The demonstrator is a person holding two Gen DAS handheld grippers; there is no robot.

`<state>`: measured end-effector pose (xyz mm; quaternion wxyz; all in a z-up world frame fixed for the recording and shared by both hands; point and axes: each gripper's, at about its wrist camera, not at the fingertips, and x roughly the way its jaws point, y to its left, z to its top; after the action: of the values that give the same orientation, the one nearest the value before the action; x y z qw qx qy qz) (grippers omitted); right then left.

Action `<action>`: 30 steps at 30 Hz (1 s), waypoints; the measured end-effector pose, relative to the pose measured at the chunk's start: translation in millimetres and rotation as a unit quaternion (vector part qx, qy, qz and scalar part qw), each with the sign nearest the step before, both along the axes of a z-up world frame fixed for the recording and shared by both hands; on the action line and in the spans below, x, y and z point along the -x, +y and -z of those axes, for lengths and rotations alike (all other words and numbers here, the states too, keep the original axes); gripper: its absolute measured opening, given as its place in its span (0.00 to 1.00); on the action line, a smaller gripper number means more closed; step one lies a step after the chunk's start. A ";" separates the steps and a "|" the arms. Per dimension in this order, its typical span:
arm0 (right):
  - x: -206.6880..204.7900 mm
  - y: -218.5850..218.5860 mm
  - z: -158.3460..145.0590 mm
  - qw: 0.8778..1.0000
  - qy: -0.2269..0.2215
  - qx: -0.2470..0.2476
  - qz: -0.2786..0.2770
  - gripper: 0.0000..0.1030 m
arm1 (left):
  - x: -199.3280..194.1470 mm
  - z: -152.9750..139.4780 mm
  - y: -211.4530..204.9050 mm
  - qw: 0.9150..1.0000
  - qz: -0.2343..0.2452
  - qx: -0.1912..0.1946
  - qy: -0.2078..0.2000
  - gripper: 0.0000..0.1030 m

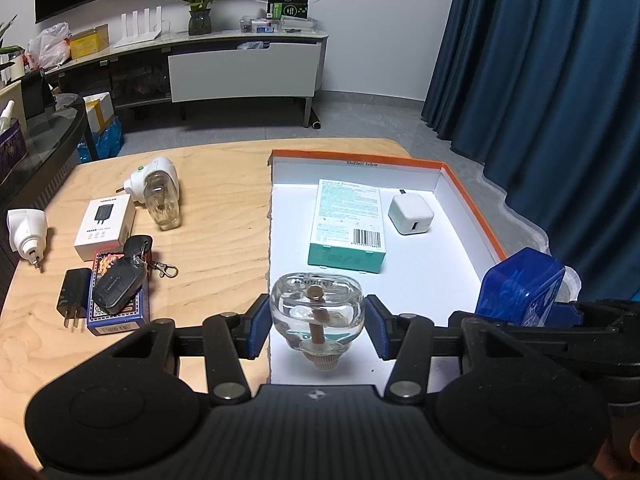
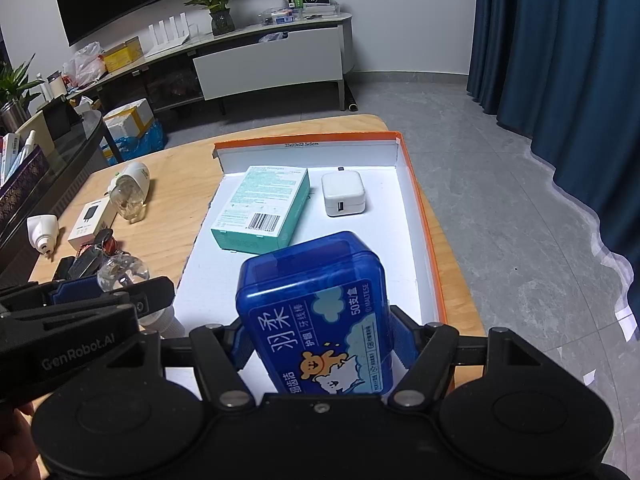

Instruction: Organize rigid objects

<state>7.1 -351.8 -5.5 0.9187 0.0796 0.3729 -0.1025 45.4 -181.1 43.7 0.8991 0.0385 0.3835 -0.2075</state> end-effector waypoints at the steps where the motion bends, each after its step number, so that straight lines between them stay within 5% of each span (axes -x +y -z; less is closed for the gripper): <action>1: -1.2 -0.9 -0.6 1.000 0.000 0.000 0.000 0.78 | 0.0 0.1 0.0 1.000 0.000 0.000 0.000 0.49; 30: -16.9 -10.4 -0.9 1.000 0.005 -0.008 0.001 0.78 | -4.9 7.1 -5.1 1.000 0.008 -0.004 0.011 0.49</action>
<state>24.0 -362.2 -4.6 0.9161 0.0865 0.3785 -0.1005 50.3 -186.2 36.6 0.8928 0.0434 0.3941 -0.2136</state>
